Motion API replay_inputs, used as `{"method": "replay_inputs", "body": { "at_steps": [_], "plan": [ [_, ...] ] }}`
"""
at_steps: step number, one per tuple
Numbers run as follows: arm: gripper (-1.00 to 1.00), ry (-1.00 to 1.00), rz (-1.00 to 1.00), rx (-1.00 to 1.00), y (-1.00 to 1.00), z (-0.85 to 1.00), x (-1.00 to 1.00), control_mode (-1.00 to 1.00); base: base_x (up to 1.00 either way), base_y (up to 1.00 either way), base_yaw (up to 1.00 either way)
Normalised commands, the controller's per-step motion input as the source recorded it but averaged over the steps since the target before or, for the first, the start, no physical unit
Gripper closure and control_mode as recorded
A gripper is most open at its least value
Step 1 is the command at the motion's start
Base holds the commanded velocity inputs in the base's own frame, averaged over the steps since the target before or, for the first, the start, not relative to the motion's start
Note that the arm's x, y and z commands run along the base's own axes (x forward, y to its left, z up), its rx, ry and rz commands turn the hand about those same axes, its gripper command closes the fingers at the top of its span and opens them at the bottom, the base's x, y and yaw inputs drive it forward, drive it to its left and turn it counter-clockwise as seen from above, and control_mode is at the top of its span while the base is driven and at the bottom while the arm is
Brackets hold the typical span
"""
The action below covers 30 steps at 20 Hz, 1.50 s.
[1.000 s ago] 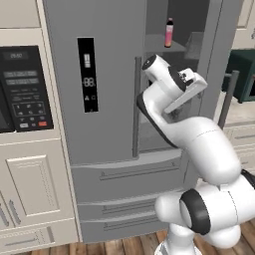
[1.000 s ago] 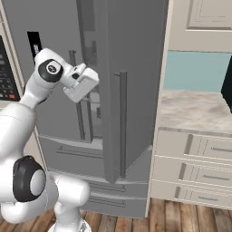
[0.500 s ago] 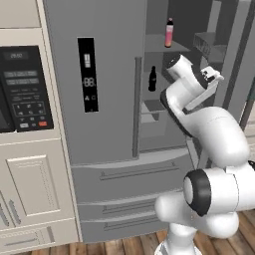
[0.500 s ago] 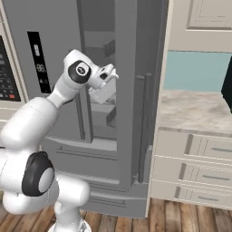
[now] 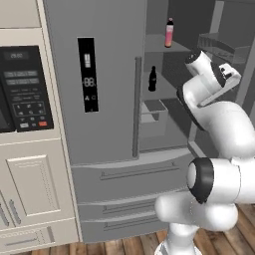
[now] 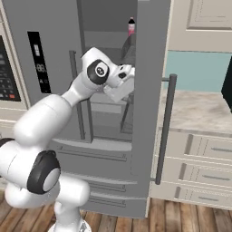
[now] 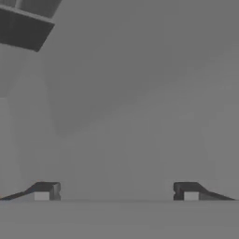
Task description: Open the fridge, grab two sodas, and place both sodas inside the bowl with ice on the dining counter.
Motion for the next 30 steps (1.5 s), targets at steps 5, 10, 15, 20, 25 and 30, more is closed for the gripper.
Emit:
{"method": "replay_inputs", "body": {
  "at_steps": [5, 10, 15, 20, 25, 30],
  "plan": [
    [-1.0, -0.18, 0.0, 0.0, 0.48, -0.08, -0.61, -1.0, 0.0, 0.0, 0.0],
    [-1.0, -0.08, -0.01, 0.0, 1.0, -0.05, -0.21, -1.0, 0.0, 0.0, 0.0],
    [-1.0, -0.06, 0.0, 0.0, 1.0, -0.03, 0.0, -1.0, 0.0, 0.0, 0.0],
    [-1.0, -0.11, 0.04, 0.1, 1.0, 0.0, 0.0, -1.0, 0.0, 0.0, 0.0],
    [-1.0, -0.11, 0.1, 0.21, 1.0, 0.0, 0.02, -1.0, 0.0, 0.0, 0.0],
    [-1.0, -0.08, 0.16, 0.25, 0.72, 0.0, 0.27, -1.0, 0.0, 0.0, 0.0]
  ]
}}
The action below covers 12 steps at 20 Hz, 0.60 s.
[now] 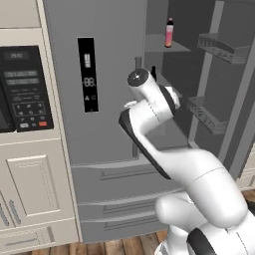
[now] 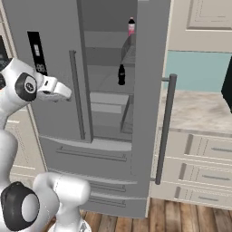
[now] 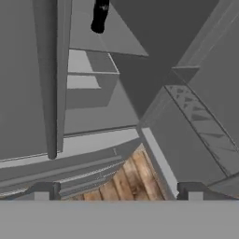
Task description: Open the fridge, grab two sodas, and place both sodas inside the bowl with ice on the dining counter.
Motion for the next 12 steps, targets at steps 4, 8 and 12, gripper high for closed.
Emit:
{"method": "replay_inputs", "body": {
  "at_steps": [4, 8, 12],
  "plan": [
    [-1.0, -0.09, 0.2, 0.25, 0.3, 0.0, 0.43, -1.0, 0.0, 0.0, 0.0],
    [-1.0, -0.05, 0.21, 0.15, 0.03, 0.0, 0.4, -1.0, 0.0, 0.0, 0.0],
    [-1.0, -0.03, 0.21, 0.02, 0.0, 0.0, 0.4, -1.0, 0.0, 0.0, 0.0]
  ]
}}
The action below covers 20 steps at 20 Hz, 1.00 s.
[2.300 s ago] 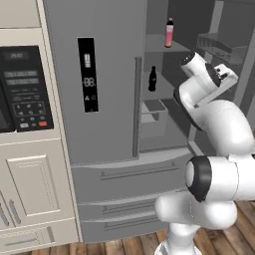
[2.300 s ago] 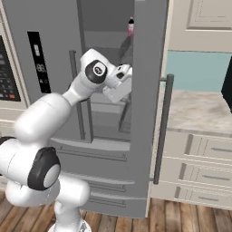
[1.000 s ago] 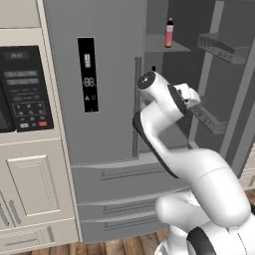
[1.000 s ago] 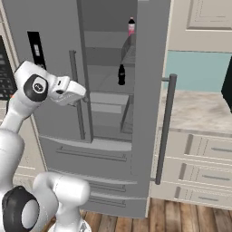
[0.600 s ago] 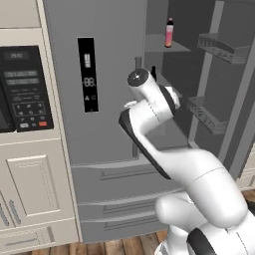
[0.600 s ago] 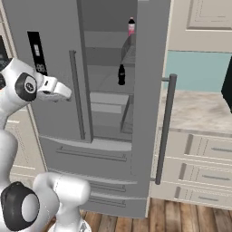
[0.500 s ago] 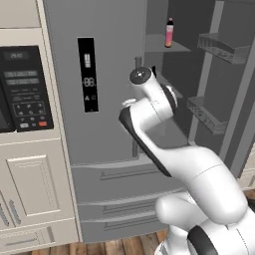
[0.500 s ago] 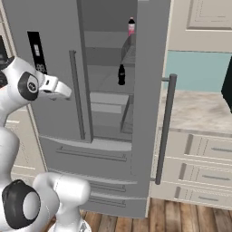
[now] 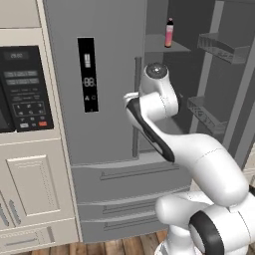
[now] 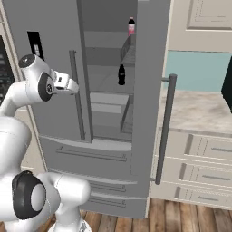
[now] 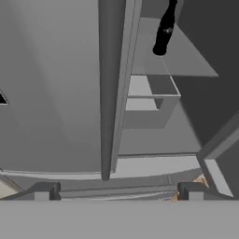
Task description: Open the fridge, grab two sodas, and place both sodas inside the bowl with ice on the dining counter.
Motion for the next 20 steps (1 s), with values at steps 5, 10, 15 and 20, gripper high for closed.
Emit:
{"method": "replay_inputs", "body": {
  "at_steps": [5, 10, 15, 20],
  "plan": [
    [-1.0, -0.01, 0.18, 0.0, 0.0, 0.0, 0.32, -1.0, 0.0, 0.0, 0.0],
    [-1.0, 0.0, 0.17, 0.0, 0.0, 0.0, 0.29, -1.0, 0.0, 0.0, 0.0],
    [-1.0, 0.0, 0.04, 0.02, 0.0, 0.0, 0.32, -1.0, 0.0, 0.0, 0.0],
    [-1.0, 0.0, 0.0, 0.02, 0.0, 0.0, 0.3, -1.0, 0.0, 0.0, 0.0]
  ]
}}
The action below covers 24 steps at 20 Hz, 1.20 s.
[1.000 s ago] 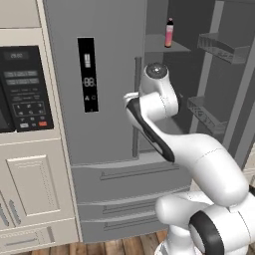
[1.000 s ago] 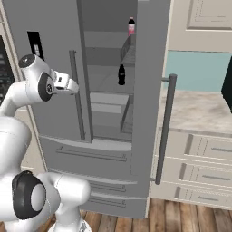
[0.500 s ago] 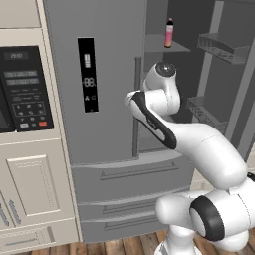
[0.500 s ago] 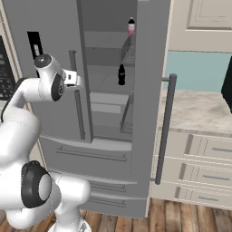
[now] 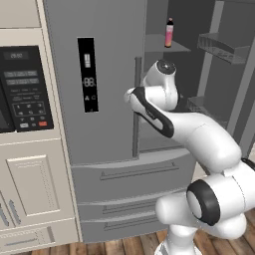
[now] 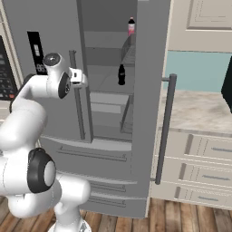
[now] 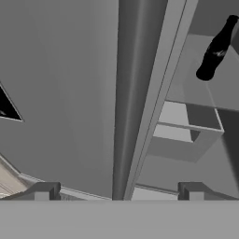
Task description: Open the fridge, grab two sodas, and place both sodas inside the bowl with ice on the dining counter.
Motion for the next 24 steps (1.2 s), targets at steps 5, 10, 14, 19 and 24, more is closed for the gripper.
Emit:
{"method": "replay_inputs", "body": {
  "at_steps": [5, 10, 14, 19, 24],
  "plan": [
    [-1.0, 0.0, -0.02, 0.02, 0.03, 0.0, 0.32, -1.0, 0.0, 0.0, 0.0],
    [-1.0, 0.0, -0.02, 0.02, 0.01, 0.0, 0.31, -1.0, 0.0, 0.0, 0.0],
    [-1.0, 0.0, -0.01, 0.0, 0.03, -0.02, 0.27, -1.0, 0.0, 0.0, 0.0],
    [-1.0, 0.0, 0.0, 0.0, 0.02, -0.08, 0.24, -1.0, 0.0, 0.0, 0.0],
    [-1.0, 0.0, 0.0, 0.0, 0.02, -0.14, 0.19, -1.0, 0.0, 0.0, 0.0]
  ]
}}
